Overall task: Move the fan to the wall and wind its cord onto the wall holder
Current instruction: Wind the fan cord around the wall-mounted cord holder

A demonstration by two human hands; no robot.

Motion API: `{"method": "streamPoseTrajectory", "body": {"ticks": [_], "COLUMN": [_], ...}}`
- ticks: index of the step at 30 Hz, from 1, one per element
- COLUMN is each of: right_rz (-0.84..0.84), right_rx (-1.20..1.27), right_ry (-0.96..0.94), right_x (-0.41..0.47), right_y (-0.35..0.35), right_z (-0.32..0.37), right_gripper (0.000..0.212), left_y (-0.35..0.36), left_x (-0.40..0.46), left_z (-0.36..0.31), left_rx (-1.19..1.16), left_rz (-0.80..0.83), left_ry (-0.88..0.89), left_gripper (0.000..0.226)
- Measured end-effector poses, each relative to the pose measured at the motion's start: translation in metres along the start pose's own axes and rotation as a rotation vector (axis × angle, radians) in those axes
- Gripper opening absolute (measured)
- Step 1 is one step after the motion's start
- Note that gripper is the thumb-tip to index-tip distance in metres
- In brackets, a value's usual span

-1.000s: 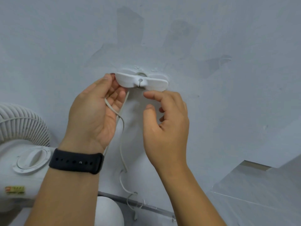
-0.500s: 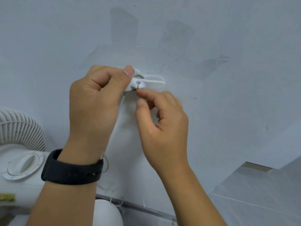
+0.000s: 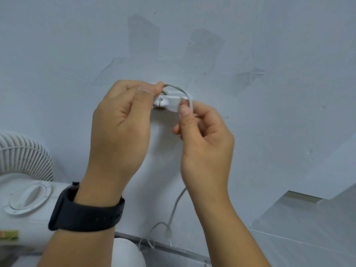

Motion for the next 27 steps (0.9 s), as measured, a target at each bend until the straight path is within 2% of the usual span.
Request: {"method": "streamPoseTrajectory", "body": {"ticks": [4, 10, 13, 16, 18, 22, 25, 27], "right_rz": [-0.153, -0.194, -0.14, -0.009, 0.07, 0.103, 0.167, 0.227], "right_rx": [-0.012, -0.269, -0.354, -0.415, -0.444, -0.465, -0.393, -0.342], "right_ry": [0.024, -0.1, -0.093, -0.077, -0.124, -0.234, -0.201, -0.168], "right_x": [0.012, 0.01, 0.008, 0.006, 0.0, -0.003, 0.001, -0.004], "right_y": [-0.015, -0.017, -0.016, -0.008, 0.0, 0.01, 0.011, 0.015], "right_z": [-0.003, -0.006, -0.013, -0.02, -0.022, -0.022, -0.023, -0.021], "right_gripper": [0.009, 0.011, 0.01, 0.011, 0.012, 0.011, 0.01, 0.012], "left_y": [0.002, 0.002, 0.001, 0.001, 0.0, -0.003, -0.006, -0.012], "left_x": [-0.002, -0.001, 0.001, 0.0, 0.0, 0.001, -0.001, -0.003], "left_z": [0.001, 0.009, 0.011, 0.012, 0.014, 0.018, 0.027, 0.03], "left_rx": [0.062, 0.045, 0.038, 0.086, 0.083, 0.008, -0.045, 0.068], "left_rz": [-0.003, -0.035, -0.043, -0.037, -0.044, -0.071, -0.142, -0.243], "left_ry": [0.04, 0.037, 0.031, 0.056, 0.051, -0.017, -0.127, -0.137], "left_gripper": [0.03, 0.028, 0.022, 0.02, 0.02, 0.021, 0.03, 0.043]}}
Point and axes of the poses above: each hand's wrist, its own x-axis towards the middle knuckle, its own y-axis out of the palm, z = x × y, the point moved 5 cm from there along x, towards the middle knuckle, and after that the axes turned 4 degrees about -z, right-handed, at the moved point
